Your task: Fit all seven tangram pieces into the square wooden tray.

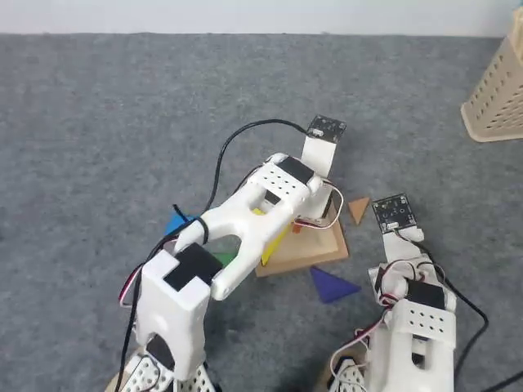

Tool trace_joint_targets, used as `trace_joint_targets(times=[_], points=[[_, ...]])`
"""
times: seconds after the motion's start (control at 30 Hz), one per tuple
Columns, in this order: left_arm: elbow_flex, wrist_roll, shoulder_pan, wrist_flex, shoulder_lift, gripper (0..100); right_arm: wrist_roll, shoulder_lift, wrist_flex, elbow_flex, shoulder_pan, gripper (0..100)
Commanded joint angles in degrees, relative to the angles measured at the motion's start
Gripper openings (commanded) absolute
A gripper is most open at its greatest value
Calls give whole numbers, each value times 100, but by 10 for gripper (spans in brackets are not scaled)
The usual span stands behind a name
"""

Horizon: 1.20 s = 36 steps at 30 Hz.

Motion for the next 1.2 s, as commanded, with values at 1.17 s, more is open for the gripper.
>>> trace_joint_targets(times=[1.17], points=[[664, -1336, -413, 299, -1160, 91, 79, -163, 101, -53, -57, 9]])
